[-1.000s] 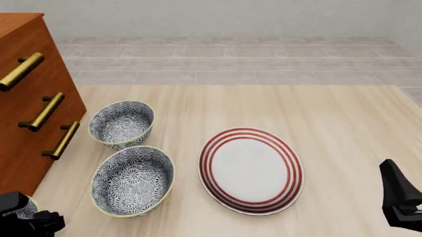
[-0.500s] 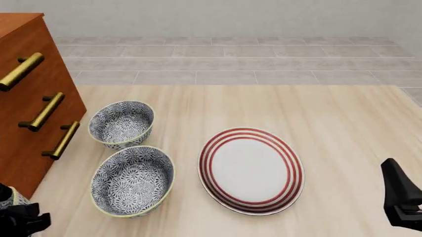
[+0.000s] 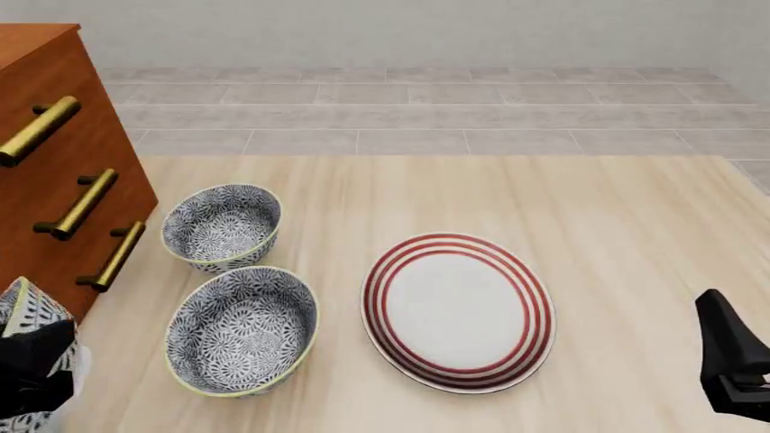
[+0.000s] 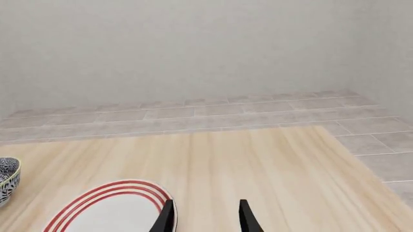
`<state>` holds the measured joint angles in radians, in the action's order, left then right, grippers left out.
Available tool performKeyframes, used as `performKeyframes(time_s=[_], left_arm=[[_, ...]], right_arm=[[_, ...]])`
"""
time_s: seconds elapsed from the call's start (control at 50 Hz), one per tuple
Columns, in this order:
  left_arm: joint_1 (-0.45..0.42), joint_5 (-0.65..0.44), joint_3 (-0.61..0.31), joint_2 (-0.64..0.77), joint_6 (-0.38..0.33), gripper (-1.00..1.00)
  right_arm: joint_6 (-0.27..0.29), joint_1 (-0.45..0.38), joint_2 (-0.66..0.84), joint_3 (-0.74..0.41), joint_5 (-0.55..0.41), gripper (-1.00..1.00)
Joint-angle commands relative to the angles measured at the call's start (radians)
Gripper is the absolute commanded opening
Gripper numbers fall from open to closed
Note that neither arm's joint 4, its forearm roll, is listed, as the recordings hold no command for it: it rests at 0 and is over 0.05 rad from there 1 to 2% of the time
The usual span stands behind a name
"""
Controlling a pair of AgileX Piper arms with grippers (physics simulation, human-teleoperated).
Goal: Put the bowl at the front on the plate.
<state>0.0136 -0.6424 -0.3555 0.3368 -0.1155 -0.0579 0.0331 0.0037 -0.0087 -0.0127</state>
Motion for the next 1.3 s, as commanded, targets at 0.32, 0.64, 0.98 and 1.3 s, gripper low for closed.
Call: performKeyframes(time_s=[0.32,0.64,0.98,1.3], left_arm=[[-0.238,0.112,-0.211,0.024,-0.169,-1.00],[-0.385,0.286,-0.146,0.098,-0.374,-1.00],[-0.536,0.341,-0.176,0.190,-0.495,-1.00],[-0.691,0.312,-0.287,0.311,-0.566,-1.00]], right_arm=[[0.001,-0.002,-0.002,0.003,0.004,1.00],[0.001,-0.001,-0.001,0.006,0.007,1.00],[0.002,0.000,-0.002,0.001,0.004,1.00],[0.003,-0.002,-0.001,0.005,0.006,1.00]])
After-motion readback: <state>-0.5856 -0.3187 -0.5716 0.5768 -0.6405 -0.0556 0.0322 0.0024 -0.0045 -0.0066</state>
